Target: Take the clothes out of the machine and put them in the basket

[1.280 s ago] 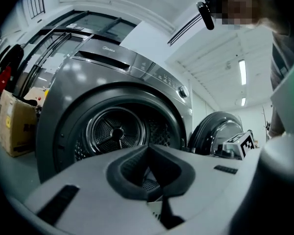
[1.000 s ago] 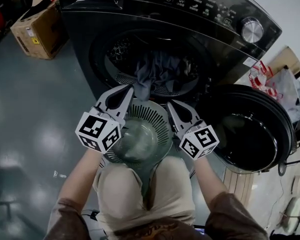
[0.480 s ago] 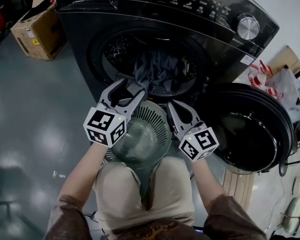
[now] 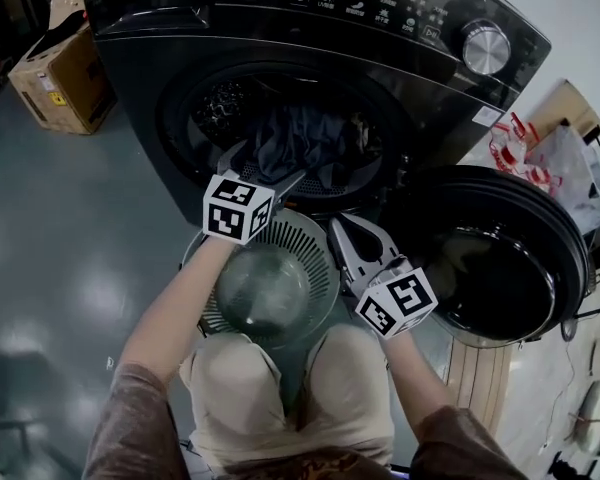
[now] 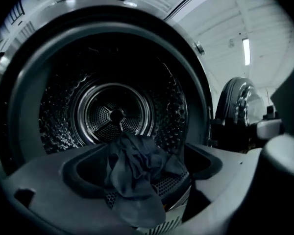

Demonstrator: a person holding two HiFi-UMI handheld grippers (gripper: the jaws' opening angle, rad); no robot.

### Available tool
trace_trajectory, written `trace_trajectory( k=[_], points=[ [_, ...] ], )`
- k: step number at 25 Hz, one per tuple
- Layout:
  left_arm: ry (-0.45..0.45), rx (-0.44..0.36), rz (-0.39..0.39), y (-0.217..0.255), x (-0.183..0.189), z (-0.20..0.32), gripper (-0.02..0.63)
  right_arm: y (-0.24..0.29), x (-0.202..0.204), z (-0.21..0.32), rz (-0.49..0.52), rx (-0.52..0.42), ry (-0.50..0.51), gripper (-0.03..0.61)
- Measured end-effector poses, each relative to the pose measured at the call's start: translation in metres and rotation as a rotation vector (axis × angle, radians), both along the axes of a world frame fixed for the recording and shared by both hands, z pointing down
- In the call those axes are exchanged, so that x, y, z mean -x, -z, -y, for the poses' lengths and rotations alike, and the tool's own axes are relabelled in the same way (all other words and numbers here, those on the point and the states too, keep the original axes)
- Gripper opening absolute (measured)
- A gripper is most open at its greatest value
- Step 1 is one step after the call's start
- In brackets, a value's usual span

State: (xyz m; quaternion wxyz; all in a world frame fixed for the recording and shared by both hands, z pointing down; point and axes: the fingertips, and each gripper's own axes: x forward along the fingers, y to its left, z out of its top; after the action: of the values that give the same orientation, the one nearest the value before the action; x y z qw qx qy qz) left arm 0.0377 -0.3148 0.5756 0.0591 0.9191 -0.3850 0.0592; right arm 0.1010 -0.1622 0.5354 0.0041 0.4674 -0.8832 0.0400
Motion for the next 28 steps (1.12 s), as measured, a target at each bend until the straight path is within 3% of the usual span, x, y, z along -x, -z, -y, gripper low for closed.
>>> trace_trajectory(
  k=[6,10,13,16,17,20,22,24,28],
  points=[
    [0.007,0.042,0.140,-0.042,-0.028,0.049,0.483,-0.006,-0.001,-0.005,0.010,0.009,-0.020,-0.003],
    [0.038,0.100,0.192,-0.067,-0.038,0.080,0.482,-0.012,-0.001,-0.008,0.008,0.031,-0.024,-0.003],
    [0.037,0.146,0.226,-0.079,-0.045,0.092,0.482,-0.017,-0.004,-0.009,0.006,0.042,-0.031,-0.003],
    [0.039,0.162,0.315,-0.091,-0.051,0.096,0.472,-0.020,-0.008,-0.009,0.008,0.054,-0.043,-0.003],
    [0.045,0.159,0.347,-0.093,-0.051,0.098,0.449,-0.020,-0.009,-0.010,0.013,0.055,-0.047,-0.003],
    [0.072,0.150,0.426,-0.096,-0.041,0.099,0.241,-0.021,-0.009,-0.012,0.023,0.056,-0.053,-0.003],
    [0.077,0.149,0.412,-0.093,-0.035,0.100,0.110,-0.022,-0.008,-0.014,0.021,0.058,-0.053,-0.003],
    [0.072,0.165,0.350,-0.087,-0.029,0.098,0.072,-0.023,-0.008,-0.015,0.021,0.059,-0.054,-0.003],
    [0.044,0.170,0.273,-0.071,-0.026,0.078,0.058,-0.020,-0.019,-0.014,0.035,0.050,-0.081,-0.003]
  ],
)
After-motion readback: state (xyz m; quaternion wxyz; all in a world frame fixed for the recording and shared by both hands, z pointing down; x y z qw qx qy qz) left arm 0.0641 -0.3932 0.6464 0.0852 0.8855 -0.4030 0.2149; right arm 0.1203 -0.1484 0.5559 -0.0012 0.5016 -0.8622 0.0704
